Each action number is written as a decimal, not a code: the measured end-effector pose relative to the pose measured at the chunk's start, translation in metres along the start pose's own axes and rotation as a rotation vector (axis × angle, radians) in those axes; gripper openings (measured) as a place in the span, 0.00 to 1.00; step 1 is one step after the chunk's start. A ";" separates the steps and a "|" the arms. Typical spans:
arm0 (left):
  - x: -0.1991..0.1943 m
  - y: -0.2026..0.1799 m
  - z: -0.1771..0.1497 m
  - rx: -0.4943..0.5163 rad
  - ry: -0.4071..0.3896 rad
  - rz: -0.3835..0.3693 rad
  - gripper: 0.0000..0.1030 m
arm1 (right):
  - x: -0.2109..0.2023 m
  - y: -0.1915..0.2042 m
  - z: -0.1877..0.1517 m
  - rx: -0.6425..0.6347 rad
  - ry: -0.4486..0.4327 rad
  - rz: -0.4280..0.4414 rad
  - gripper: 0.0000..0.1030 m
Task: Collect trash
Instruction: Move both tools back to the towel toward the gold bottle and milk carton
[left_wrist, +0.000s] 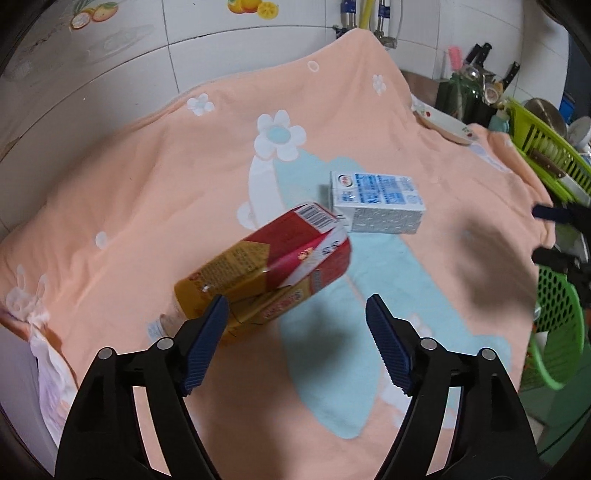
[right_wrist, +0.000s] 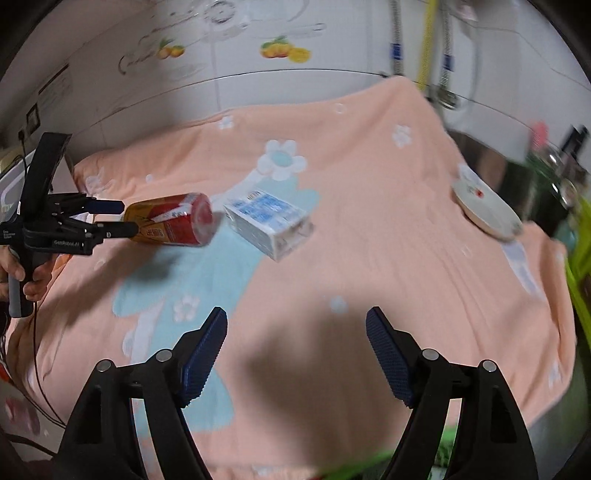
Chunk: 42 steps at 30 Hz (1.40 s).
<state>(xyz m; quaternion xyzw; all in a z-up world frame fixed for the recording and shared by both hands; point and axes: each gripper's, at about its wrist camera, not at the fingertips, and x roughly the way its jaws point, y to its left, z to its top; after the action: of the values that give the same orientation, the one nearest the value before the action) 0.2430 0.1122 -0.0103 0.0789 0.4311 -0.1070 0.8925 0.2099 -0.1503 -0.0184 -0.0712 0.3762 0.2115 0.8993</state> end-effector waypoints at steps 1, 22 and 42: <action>0.001 0.003 0.001 0.005 0.001 0.003 0.75 | 0.006 0.002 0.006 -0.010 0.004 0.011 0.73; 0.034 0.040 0.013 0.094 0.044 -0.014 0.84 | 0.151 0.026 0.090 -0.277 0.144 0.088 0.82; 0.067 0.032 0.022 0.307 0.096 -0.076 0.90 | 0.216 0.029 0.106 -0.342 0.282 0.169 0.81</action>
<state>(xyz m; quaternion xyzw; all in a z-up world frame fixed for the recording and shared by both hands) 0.3085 0.1294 -0.0474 0.2030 0.4546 -0.2013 0.8436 0.4013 -0.0230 -0.0950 -0.2194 0.4615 0.3345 0.7918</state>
